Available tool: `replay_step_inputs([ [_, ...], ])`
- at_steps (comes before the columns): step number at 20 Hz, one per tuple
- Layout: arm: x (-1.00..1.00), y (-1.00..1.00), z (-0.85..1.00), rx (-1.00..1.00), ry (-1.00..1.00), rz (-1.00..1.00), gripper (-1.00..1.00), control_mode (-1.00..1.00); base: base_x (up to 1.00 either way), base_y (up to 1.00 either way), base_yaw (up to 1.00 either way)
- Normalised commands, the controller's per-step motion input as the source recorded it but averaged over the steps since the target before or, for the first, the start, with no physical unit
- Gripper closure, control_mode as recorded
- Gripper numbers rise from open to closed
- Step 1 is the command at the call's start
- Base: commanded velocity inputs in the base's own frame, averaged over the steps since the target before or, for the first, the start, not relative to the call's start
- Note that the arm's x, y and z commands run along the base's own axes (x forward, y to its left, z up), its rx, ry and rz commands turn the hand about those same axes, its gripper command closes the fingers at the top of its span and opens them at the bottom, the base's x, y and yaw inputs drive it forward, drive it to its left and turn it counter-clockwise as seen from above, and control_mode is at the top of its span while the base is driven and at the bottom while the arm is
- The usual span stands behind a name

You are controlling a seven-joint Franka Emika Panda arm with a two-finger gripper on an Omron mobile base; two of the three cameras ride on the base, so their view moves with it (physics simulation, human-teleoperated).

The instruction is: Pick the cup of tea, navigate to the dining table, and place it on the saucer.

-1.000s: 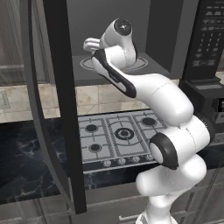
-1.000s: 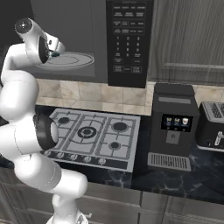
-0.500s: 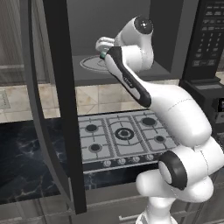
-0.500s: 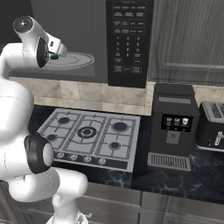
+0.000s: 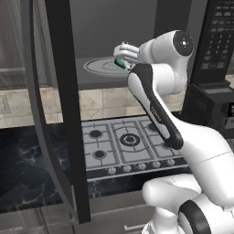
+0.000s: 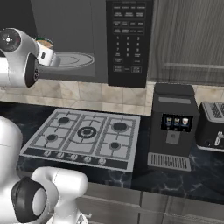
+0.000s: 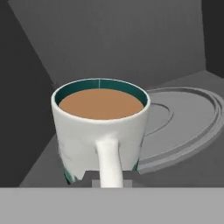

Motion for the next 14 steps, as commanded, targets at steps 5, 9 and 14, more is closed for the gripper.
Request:
replay_step_inputs([
  [5,-1.0,0.0,0.59,0.05,-0.03,0.02,1.0,-1.0,0.0,0.0,0.0],
  [9,-1.0,-0.09,0.27,0.0,0.0,0.13,1.0,-1.0,0.0,0.0,0.0],
  [14,-1.0,-0.35,0.16,0.0,0.0,0.16,1.0,-1.0,0.0,0.0,0.0],
])
